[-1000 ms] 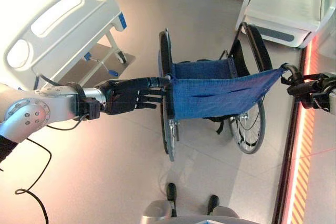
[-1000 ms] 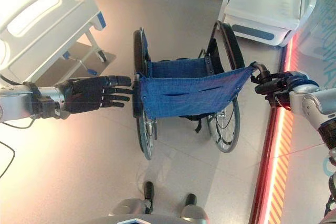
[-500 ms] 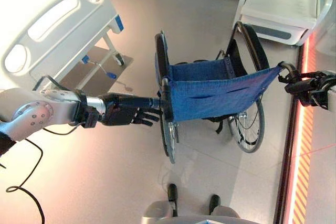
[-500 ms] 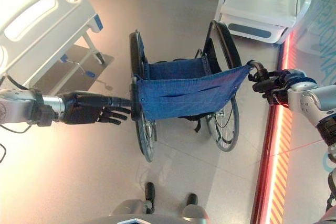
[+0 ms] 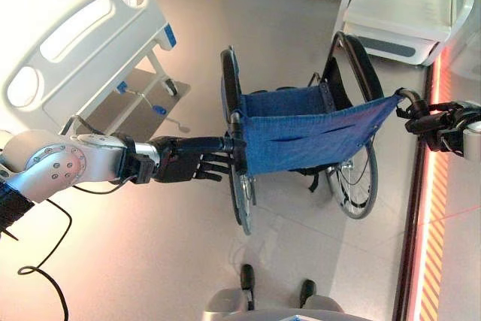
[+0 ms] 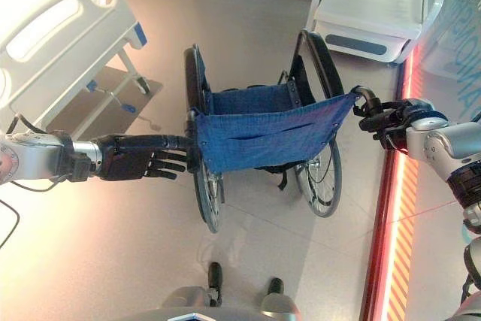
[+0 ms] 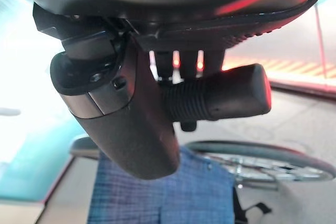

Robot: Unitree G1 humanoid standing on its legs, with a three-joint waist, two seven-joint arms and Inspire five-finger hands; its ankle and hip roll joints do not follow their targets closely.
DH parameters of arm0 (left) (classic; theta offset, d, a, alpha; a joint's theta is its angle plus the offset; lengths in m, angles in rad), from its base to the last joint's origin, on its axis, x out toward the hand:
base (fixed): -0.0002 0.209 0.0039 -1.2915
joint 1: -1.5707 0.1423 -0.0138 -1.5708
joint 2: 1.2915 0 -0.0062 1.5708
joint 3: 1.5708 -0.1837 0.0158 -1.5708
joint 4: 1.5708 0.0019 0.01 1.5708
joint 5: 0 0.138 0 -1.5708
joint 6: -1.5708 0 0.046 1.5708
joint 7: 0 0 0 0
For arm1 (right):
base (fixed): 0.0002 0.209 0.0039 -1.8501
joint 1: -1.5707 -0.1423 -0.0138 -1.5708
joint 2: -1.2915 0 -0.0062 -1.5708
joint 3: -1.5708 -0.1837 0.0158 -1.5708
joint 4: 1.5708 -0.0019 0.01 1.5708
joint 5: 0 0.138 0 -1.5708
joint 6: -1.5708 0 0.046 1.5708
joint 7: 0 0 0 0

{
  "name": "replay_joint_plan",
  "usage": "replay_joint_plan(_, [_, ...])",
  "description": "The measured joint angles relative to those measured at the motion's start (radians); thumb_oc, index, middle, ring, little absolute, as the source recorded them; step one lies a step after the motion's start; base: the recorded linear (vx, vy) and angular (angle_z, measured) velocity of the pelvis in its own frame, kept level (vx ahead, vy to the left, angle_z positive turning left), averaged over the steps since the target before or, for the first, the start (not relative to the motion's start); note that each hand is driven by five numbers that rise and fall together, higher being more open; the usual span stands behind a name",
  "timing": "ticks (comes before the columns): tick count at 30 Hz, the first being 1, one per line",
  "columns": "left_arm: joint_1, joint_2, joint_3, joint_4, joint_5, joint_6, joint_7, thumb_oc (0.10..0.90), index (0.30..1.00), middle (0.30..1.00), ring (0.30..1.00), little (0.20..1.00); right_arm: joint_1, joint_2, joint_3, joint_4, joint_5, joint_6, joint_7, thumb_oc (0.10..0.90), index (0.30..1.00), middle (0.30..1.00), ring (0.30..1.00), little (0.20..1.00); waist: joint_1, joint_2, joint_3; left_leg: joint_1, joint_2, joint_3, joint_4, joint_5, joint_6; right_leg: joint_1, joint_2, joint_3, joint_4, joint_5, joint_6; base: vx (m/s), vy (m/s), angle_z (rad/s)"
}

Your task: Push the wheelchair next to the bed

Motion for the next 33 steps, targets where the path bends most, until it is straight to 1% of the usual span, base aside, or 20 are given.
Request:
replay_joint_plan(4, [0.003,-0.032,0.003,0.0,-0.003,-0.033,0.069,0.8,0.9,0.9,0.9,0.9,0.0,0.002,0.0,0.0,-0.001,0.0,-0.001,0.4,0.3,0.3,0.3,0.3,0.0,0.003,-0.002,0.001,0.0,0.0,0.0,0.0,0.0,0.0,0.0,0.0,0.0,0.0,0.0,0.0,0.0,0.0])
replay_joint_plan(7, [0.015,-0.054,0.019,0.005,0.007,-0.036,0.099,0.8,0.9,0.9,0.9,0.9,0.0,0.004,-0.001,0.0,-0.001,0.0,-0.004,0.4,0.3,0.3,0.3,0.3,0.0,0.003,-0.002,0.001,0.001,0.001,0.0,0.0,0.0,0.0,0.001,0.001,0.0,0.0,0.0,0.0,0.0,0.0])
replay_joint_plan(10, [0.016,-0.06,0.022,0.013,0.037,-0.032,0.094,0.8,0.9,0.9,0.9,0.9,0.0,0.009,-0.002,0.0,-0.001,0.0,-0.013,0.4,0.3,0.3,0.3,0.3,0.0,0.003,-0.002,0.001,0.001,0.003,0.0,0.0,0.0,0.0,0.001,0.002,0.0,0.0,0.0,0.0,0.0,0.0])
replay_joint_plan(12, [0.016,-0.061,0.028,0.022,0.046,-0.02,0.075,0.8,0.9,0.9,0.9,0.9,-0.001,0.01,-0.002,0.0,-0.001,0.0,-0.014,0.4,0.3,0.3,0.3,0.3,-0.001,0.003,-0.002,0.002,0.001,0.003,0.0,0.0,0.0,0.0,0.001,0.003,0.0,0.0,0.0,0.0,0.0,0.0])
replay_joint_plan(13, [0.016,-0.061,0.035,0.03,0.047,-0.004,0.057,0.8,0.9,0.9,0.9,0.9,-0.001,0.01,-0.002,0.0,0.0,0.001,-0.014,0.4,0.3,0.3,0.3,0.3,-0.001,0.003,-0.002,0.002,0.002,0.003,0.0,0.0,0.0,0.0,0.002,0.003,0.0,0.0,0.0,0.0,0.0,0.0])
replay_joint_plan(14, [0.016,-0.061,0.036,0.036,0.047,0.003,0.043,0.778,0.867,0.867,0.867,0.867,-0.001,0.01,-0.002,0.0,0.0,0.001,-0.014,0.4,0.3,0.3,0.3,0.3,-0.002,0.003,-0.002,0.002,0.002,0.003,0.0,0.0,0.0,0.0,0.002,0.003,0.0,0.0,0.0,0.0,0.0,0.0])
replay_joint_plan(15, [0.016,-0.061,0.036,0.042,0.05,0.015,0.02,0.433,0.349,0.349,0.349,0.349,-0.002,0.01,-0.002,0.0,0.0,0.001,-0.014,0.4,0.3,0.3,0.3,0.3,-0.002,0.003,-0.002,0.002,0.002,0.003,0.0,0.0,0.0,0.0,0.002,0.003,0.0,0.0,0.0,0.0,0.0,0.0])
replay_joint_plan(16, [0.016,-0.061,0.036,0.043,0.058,0.019,0.007,0.4,0.3,0.3,0.3,0.3,-0.002,0.01,-0.002,0.0,0.0,0.001,-0.014,0.4,0.3,0.3,0.3,0.3,-0.002,0.003,-0.002,0.002,0.002,0.003,0.0,0.0,0.0,0.0,0.002,0.003,0.0,0.0,0.0,0.0,0.0,0.0])
replay_joint_plan(18, [0.016,-0.061,0.032,0.044,0.08,0.016,-0.028,0.4,0.3,0.3,0.3,0.3,-0.002,0.011,-0.002,0.0,0.0,0.0,-0.014,0.4,0.3,0.3,0.3,0.3,-0.002,0.003,-0.002,0.002,0.002,0.003,0.0,0.0,0.0,0.0,0.002,0.004,0.0,0.0,0.0,0.0,0.0,0.0])
replay_joint_plan(20, [0.016,-0.062,0.007,0.063,0.097,-0.011,-0.016,0.4,0.3,0.3,0.3,0.3,-0.002,0.013,-0.002,-0.002,0.0,0.0,-0.014,0.4,0.3,0.3,0.3,0.3,-0.004,0.003,-0.002,0.003,0.002,0.004,0.0,0.0,0.0,0.0,0.002,0.004,0.0,0.0,0.0,0.0,0.0,0.0])
replay_joint_plan(23, [0.018,-0.083,-0.024,0.08,0.096,-0.036,0.054,0.4,0.3,0.3,0.3,0.3,-0.004,0.02,-0.002,-0.004,0.0,-0.002,-0.014,0.4,0.3,0.3,0.3,0.3,-0.014,0.002,-0.002,0.003,0.002,0.004,0.0,0.0,0.0,-0.001,0.002,0.004,0.0,0.0,0.0,0.02,-0.001,-0.01])
replay_joint_plan(26, [0.052,-0.114,-0.021,0.085,0.083,-0.055,0.134,0.4,0.3,0.3,0.3,0.3,-0.006,0.037,-0.007,-0.003,-0.001,-0.008,-0.014,0.4,0.3,0.3,0.3,0.3,-0.03,0.002,-0.002,0.003,0.003,0.005,0.0,0.0,0.0,0.0,0.003,0.004,0.0,0.0,0.0,0.0,0.0,0.0])
replay_joint_plan(28, [0.056,-0.114,-0.021,0.067,0.075,-0.056,0.17,0.4,0.3,0.3,0.3,0.3,-0.006,0.037,-0.007,-0.001,-0.001,-0.004,-0.018,0.4,0.3,0.3,0.3,0.3,-0.026,0.002,-0.002,0.004,0.005,0.005,0.0,0.0,0.0,0.0,0.004,0.004,0.0,0.0,0.0,0.0,0.0,0.0])
replay_joint_plan(31, [0.059,-0.117,-0.02,0.064,0.048,-0.056,0.192,0.4,0.3,0.3,0.3,0.3,-0.006,0.041,-0.007,0.005,-0.001,-0.003,-0.024,0.4,0.3,0.3,0.3,0.3,-0.024,0.002,-0.002,0.004,0.005,0.005,0.0,0.0,0.0,0.0,0.004,0.004,0.0,0.0,-0.001,0.0,0.0,0.0])
replay_joint_plan(33, [0.082,-0.118,0.001,0.061,0.042,-0.056,0.193,0.4,0.3,0.3,0.3,0.3,-0.007,0.042,-0.007,0.006,-0.001,-0.003,-0.024,0.4,0.3,0.3,0.3,0.3,-0.025,0.002,-0.001,0.004,0.005,0.005,0.0,0.0,0.0,0.0,0.004,0.004,0.0,0.0,-0.001,0.0,0.0,0.0])
